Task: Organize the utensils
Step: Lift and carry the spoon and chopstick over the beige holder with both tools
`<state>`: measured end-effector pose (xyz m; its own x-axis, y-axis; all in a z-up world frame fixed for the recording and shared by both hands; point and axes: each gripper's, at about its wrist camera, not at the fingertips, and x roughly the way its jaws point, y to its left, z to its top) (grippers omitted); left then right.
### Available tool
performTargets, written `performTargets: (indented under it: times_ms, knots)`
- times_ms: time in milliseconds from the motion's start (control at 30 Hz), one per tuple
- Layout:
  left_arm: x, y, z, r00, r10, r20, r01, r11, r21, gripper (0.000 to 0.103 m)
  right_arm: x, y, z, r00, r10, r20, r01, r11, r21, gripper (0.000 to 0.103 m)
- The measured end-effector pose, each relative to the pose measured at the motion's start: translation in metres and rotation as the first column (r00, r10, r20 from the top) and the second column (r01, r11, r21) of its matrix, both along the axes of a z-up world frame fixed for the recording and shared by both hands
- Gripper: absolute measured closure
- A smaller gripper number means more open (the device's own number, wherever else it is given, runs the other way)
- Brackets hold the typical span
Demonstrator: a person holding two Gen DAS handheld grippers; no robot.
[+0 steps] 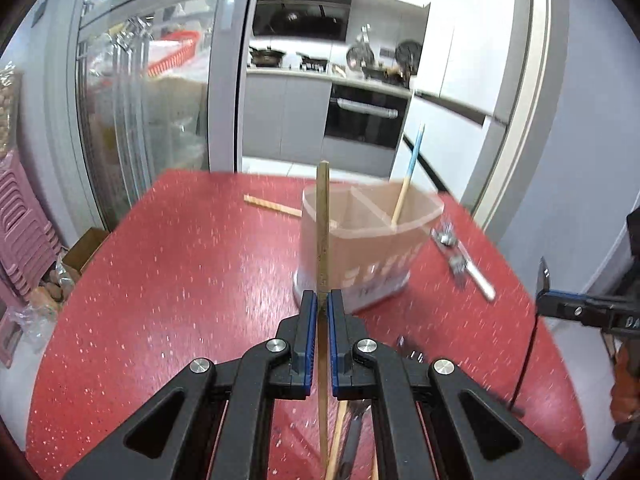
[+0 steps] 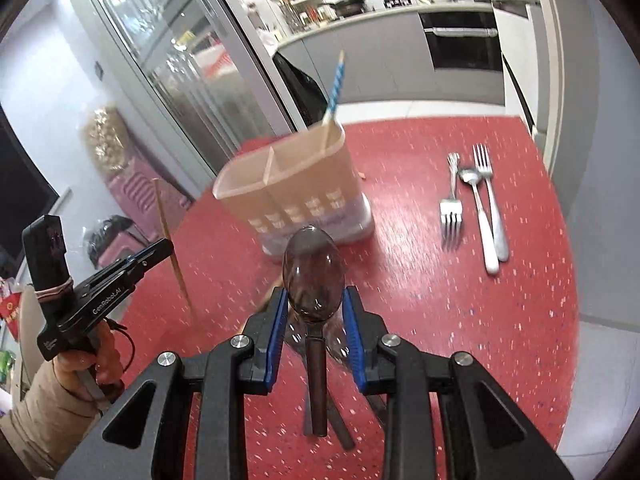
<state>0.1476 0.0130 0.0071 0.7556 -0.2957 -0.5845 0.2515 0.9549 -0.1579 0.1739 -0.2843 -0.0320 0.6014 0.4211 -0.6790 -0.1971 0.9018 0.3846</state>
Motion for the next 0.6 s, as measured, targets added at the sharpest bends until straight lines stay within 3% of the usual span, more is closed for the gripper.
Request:
performTargets:
  times_ms: [233, 600]
  knots:
    - [0.001, 0.003, 0.046, 0.997, 0.020, 0.080, -0.016, 0.999, -0.047, 0.074, 0.011, -0.003, 0.032, 0.998, -0.007, 0.059, 0.006, 1.000, 0.024, 0.073]
    - [0.007, 0.012, 0.112, 0.989, 0.037, 0.143, -0.022, 0.995, -0.102, 0.074, 0.042, -0.003, 0.079, 0.992, -0.003, 0.125, -0.004, 0.998, 0.056, 0.073]
